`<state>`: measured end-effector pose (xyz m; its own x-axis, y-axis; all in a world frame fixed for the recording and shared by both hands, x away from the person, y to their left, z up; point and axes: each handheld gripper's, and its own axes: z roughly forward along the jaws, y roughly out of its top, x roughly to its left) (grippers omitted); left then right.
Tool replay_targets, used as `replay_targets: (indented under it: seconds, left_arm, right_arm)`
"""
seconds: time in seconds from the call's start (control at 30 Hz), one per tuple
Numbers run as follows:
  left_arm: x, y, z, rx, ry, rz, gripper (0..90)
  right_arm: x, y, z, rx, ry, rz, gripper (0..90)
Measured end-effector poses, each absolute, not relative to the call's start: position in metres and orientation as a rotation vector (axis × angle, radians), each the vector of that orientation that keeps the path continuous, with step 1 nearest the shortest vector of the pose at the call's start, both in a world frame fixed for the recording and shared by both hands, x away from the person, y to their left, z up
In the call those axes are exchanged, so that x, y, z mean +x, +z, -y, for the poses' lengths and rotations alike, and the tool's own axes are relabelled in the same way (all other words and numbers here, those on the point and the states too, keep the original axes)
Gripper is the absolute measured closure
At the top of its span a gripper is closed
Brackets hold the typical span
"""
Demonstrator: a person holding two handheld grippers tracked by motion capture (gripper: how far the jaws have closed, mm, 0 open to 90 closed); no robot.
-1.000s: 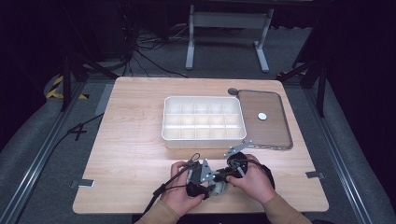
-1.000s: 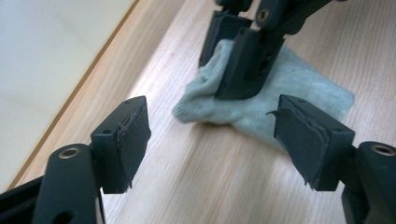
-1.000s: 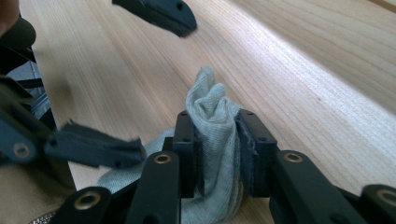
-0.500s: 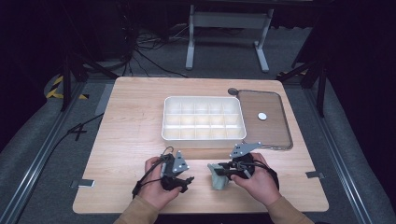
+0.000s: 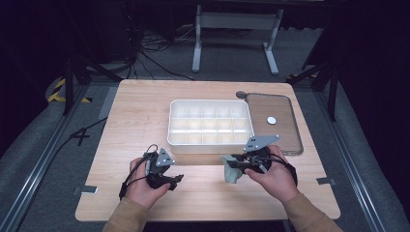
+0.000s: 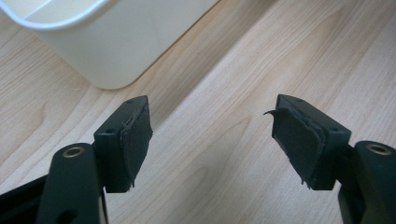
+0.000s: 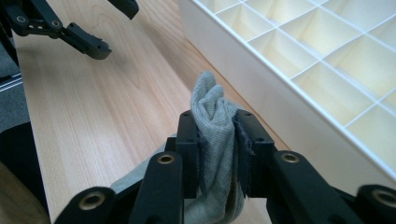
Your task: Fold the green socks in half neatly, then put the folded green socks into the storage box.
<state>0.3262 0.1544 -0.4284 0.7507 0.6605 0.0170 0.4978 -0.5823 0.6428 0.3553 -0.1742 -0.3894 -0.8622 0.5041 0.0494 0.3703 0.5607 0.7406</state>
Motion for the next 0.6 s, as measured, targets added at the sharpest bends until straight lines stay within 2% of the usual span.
replay_targets:
  seconds: [0.6]
  left_arm:
    - [0.331,-0.428,-0.155,2.325,0.327,-0.866,29.1]
  right_arm:
    - [0.371,-0.366,0.191,0.782,1.156,-2.584,72.8]
